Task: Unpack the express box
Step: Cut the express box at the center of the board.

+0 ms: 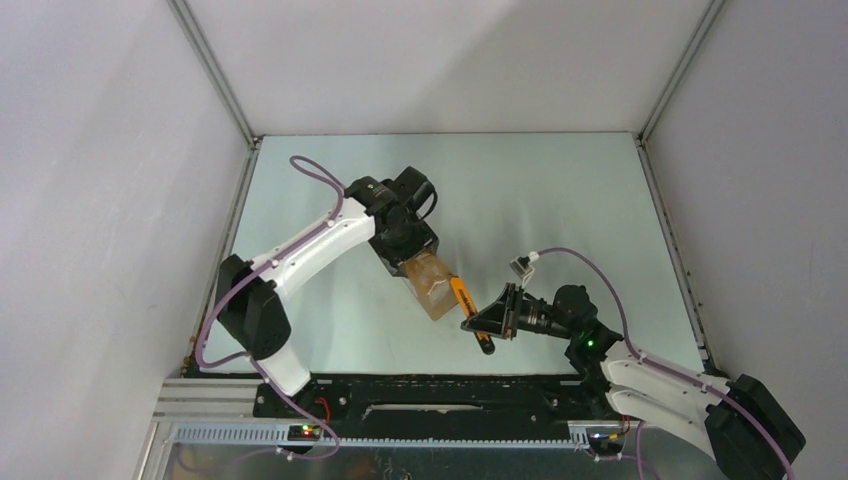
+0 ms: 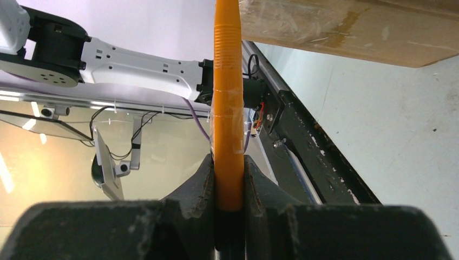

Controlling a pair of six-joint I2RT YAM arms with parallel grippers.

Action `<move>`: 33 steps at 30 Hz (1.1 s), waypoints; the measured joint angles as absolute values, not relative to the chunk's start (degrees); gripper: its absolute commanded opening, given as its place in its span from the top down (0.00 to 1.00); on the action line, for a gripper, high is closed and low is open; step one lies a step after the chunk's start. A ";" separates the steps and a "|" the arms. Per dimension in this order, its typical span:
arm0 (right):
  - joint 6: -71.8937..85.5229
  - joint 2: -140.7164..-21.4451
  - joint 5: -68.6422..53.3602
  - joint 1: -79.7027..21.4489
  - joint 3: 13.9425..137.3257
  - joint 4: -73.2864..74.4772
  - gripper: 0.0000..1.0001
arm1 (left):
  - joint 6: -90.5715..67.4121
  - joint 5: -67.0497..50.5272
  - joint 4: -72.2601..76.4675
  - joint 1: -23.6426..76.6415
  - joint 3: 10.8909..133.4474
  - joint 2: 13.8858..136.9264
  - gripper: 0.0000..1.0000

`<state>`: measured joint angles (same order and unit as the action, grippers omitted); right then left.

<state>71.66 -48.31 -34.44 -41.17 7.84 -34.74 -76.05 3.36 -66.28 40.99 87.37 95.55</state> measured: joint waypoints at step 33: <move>72.90 -49.28 -35.40 -42.37 6.44 -36.58 1.00 | -77.60 -1.28 -58.74 40.10 82.43 92.82 0.51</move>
<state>72.90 -49.28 -35.40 -42.37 6.44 -36.58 -77.60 -1.28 -58.74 40.10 82.43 92.82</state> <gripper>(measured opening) 0.194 0.690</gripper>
